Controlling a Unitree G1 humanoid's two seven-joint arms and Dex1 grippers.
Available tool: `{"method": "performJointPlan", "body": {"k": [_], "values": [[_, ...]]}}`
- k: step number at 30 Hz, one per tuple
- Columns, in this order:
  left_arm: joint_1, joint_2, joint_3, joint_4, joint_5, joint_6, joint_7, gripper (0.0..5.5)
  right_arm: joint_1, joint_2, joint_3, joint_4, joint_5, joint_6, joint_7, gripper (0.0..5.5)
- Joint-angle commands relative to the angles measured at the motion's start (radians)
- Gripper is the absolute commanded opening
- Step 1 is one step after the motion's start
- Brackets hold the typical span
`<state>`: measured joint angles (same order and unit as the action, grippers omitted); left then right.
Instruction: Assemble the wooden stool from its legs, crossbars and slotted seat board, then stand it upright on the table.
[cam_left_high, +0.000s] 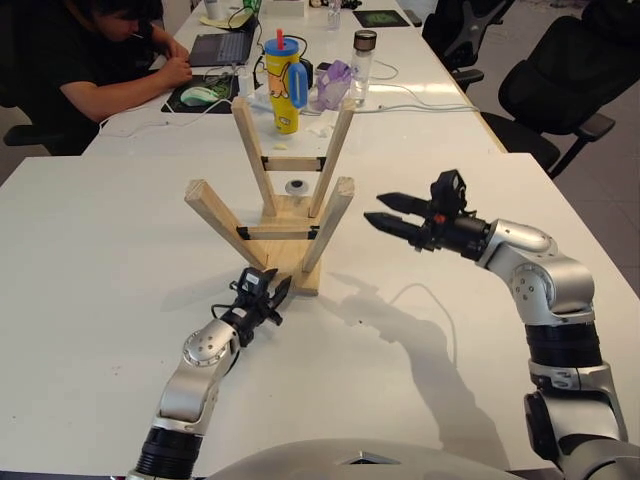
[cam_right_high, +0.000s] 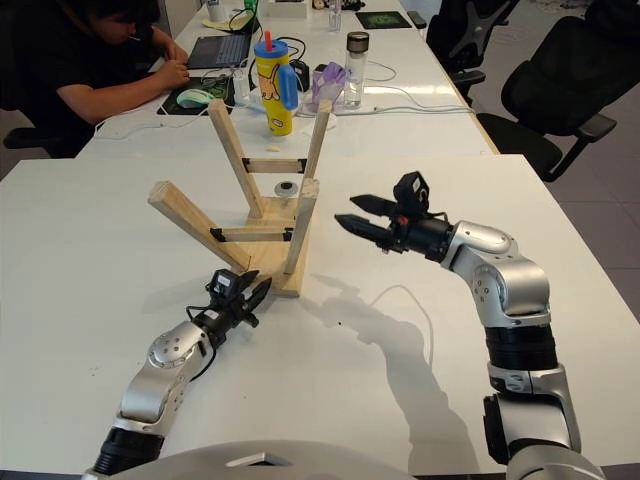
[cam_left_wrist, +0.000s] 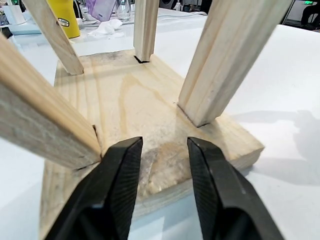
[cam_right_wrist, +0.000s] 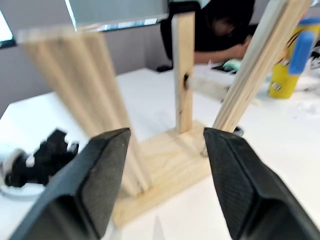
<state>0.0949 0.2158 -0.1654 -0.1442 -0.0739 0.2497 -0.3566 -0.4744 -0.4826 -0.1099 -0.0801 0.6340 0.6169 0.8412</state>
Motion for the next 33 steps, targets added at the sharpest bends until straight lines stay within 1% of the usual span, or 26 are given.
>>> {"method": "performJointPlan", "body": {"k": [1, 2, 6, 7, 9, 10, 11, 12, 13, 14, 15, 16, 19, 21, 23, 26, 28, 31, 32, 33], "values": [[0.022, 0.051, -0.053, 0.048, 0.077, 0.059, -0.003, 1.68, -0.201, 0.108, -0.114, -0.072, 0.200, 0.045, -0.130, 2.71], [0.025, 0.056, -0.061, 0.053, 0.084, 0.063, -0.006, 1.68, -0.246, 0.131, -0.139, -0.079, 0.255, 0.058, -0.171, 2.71], [0.027, 0.069, -0.082, 0.075, 0.099, 0.066, -0.013, 1.64, -0.384, 0.206, -0.185, -0.111, 0.401, 0.071, -0.321, 2.18], [0.026, 0.071, -0.086, 0.079, 0.102, 0.066, -0.013, 1.64, -0.403, 0.221, -0.183, -0.124, 0.424, 0.074, -0.348, 2.01], [0.022, 0.073, -0.089, 0.088, 0.104, 0.066, -0.013, 1.64, -0.404, 0.249, -0.169, -0.144, 0.447, 0.074, -0.395, 2.01], [0.023, 0.072, -0.090, 0.091, 0.103, 0.066, -0.011, 1.64, -0.375, 0.264, -0.139, -0.150, 0.441, 0.090, -0.417, 2.01], [0.025, 0.069, -0.089, 0.092, 0.100, 0.067, -0.009, 1.64, -0.314, 0.285, -0.079, -0.141, 0.417, 0.131, -0.453, 2.01], [0.028, 0.064, -0.087, 0.091, 0.097, 0.070, -0.004, 1.64, -0.196, 0.278, 0.065, -0.109, 0.323, 0.183, -0.473, 2.01], [0.027, 0.060, -0.088, 0.090, 0.095, 0.074, -0.002, 1.64, -0.080, 0.245, 0.216, -0.076, 0.208, 0.205, -0.488, 2.01], [0.022, 0.057, -0.090, 0.092, 0.094, 0.078, -0.001, 1.64, 0.031, 0.216, 0.332, -0.029, 0.130, 0.232, -0.496, 2.01], [0.009, 0.057, -0.096, 0.099, 0.095, 0.087, -0.006, 1.64, 0.108, 0.193, 0.400, 0.007, 0.053, 0.215, -0.506, 2.01], [-0.001, 0.059, -0.100, 0.110, 0.099, 0.091, -0.011, 1.64, 0.136, 0.187, 0.421, 0.021, 0.026, 0.206, -0.499, 2.01], [-0.007, 0.058, -0.095, 0.132, 0.098, 0.099, -0.006, 1.64, 0.017, 0.221, 0.338, 0.026, 0.029, 0.115, -0.473, 2.01], [-0.014, 0.051, -0.091, 0.156, 0.094, 0.100, 0.000, 1.64, -0.093, 0.254, 0.215, 0.003, 0.111, 0.054, -0.448, 2.01], [-0.020, 0.043, -0.087, 0.175, 0.092, 0.097, 0.009, 1.64, -0.181, 0.270, 0.104, -0.036, 0.239, 0.054, -0.423, 2.01], [-0.026, 0.036, -0.086, 0.185, 0.095, 0.093, 0.015, 1.64, -0.241, 0.282, -0.013, -0.069, 0.385, 0.075, -0.428, 2.01], [-0.030, 0.033, -0.085, 0.187, 0.096, 0.093, 0.018, 1.64, -0.260, 0.287, -0.062, -0.096, 0.446, 0.078, -0.448, 2.01], [-0.035, 0.032, -0.083, 0.193, 0.097, 0.090, 0.024, 1.64, -0.284, 0.320, -0.097, -0.162, 0.536, 0.067, -0.491, 2.01], [-0.036, 0.031, -0.082, 0.195, 0.097, 0.091, 0.025, 1.64, -0.282, 0.347, -0.091, -0.180, 0.563, 0.066, -0.513, 2.01], [-0.038, 0.030, -0.081, 0.199, 0.097, 0.092, 0.026, 1.64, -0.264, 0.374, -0.060, -0.192, 0.553, 0.070, -0.532, 2.01]]}}
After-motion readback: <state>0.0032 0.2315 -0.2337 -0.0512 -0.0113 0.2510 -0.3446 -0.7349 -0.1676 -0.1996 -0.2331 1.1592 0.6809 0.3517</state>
